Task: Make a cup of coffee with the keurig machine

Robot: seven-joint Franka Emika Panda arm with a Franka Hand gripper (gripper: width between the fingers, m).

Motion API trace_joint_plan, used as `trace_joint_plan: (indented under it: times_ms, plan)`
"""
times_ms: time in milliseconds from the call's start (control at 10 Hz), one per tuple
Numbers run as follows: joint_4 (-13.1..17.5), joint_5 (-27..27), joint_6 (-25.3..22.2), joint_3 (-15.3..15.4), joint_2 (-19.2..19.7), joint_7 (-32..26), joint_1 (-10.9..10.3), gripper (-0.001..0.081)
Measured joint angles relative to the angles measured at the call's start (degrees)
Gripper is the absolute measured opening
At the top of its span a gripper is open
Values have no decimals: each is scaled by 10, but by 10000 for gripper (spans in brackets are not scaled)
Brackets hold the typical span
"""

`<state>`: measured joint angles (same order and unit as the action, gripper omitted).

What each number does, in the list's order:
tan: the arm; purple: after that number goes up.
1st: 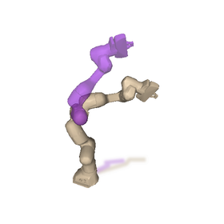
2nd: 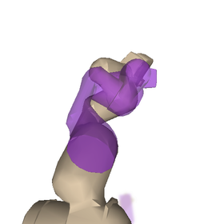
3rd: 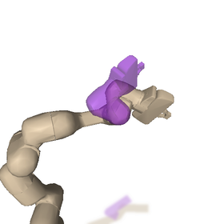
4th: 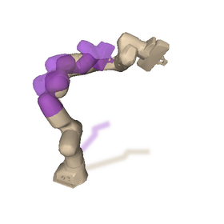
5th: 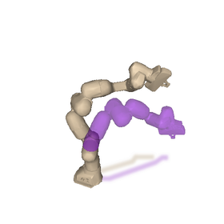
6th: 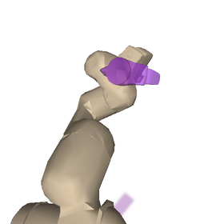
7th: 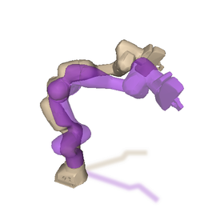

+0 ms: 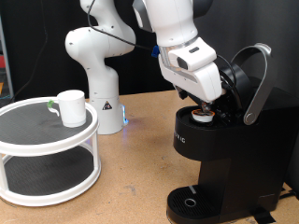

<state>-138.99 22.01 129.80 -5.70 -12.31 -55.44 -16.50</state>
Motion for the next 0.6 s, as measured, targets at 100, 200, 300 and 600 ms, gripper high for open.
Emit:
trace_joint_plan:
  times_ms: [100, 200, 300, 600]
  plan:
    - [0, 3, 0, 0, 0, 0, 0, 798]
    - [0, 4, 0, 0, 0, 0, 0, 798]
    - [0, 4, 0, 0, 0, 0, 0, 798]
    - [-6, 1, 4, -3, -1, 12, 9, 798]
